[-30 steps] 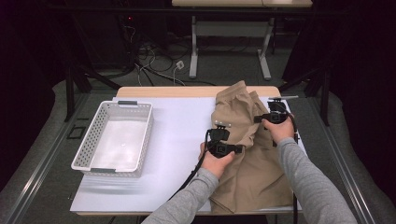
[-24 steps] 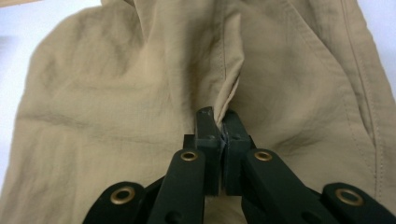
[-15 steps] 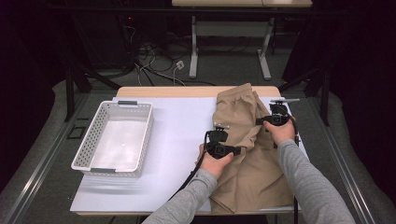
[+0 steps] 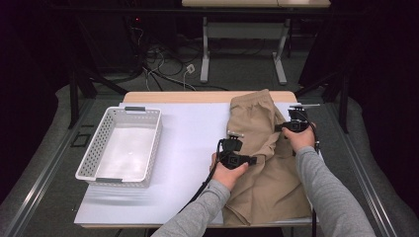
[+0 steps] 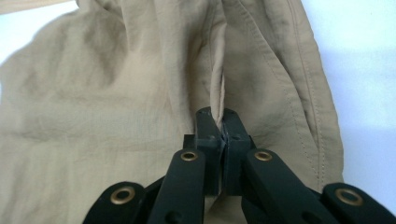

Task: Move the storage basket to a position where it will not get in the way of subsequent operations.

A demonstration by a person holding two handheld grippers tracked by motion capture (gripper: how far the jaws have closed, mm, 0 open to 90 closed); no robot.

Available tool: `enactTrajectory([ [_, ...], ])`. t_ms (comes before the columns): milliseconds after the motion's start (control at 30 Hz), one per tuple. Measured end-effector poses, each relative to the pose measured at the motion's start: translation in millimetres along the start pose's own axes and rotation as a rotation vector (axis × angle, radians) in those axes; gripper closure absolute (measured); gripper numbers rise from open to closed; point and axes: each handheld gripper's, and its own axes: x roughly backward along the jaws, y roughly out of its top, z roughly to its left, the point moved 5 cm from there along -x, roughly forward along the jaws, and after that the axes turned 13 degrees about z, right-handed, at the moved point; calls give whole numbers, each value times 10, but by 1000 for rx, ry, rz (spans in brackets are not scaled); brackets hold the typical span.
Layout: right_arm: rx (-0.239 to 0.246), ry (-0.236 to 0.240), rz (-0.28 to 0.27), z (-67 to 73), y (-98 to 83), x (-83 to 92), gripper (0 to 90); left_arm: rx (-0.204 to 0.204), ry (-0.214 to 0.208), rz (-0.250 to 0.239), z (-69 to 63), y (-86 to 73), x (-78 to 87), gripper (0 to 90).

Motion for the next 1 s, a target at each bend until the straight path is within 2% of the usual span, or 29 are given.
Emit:
enactTrajectory([
  [200,4,-21,-10,-42,17,-42,877,-14,22,-34,74,-61,131,604],
  [467,13,-56,-21,-67,40,-81,877,-12,37,-69,220,-203,345,549],
  [600,7,-52,-27,-75,54,-84,861,-4,44,-92,309,-279,458,523],
  [733,-5,-33,-41,-47,59,-34,787,2,61,-110,418,-338,556,488],
  [900,51,-27,-67,42,56,83,646,11,80,-127,521,-398,655,470],
  [1000,83,-27,-69,129,48,159,595,12,95,-137,571,-421,694,457],
])
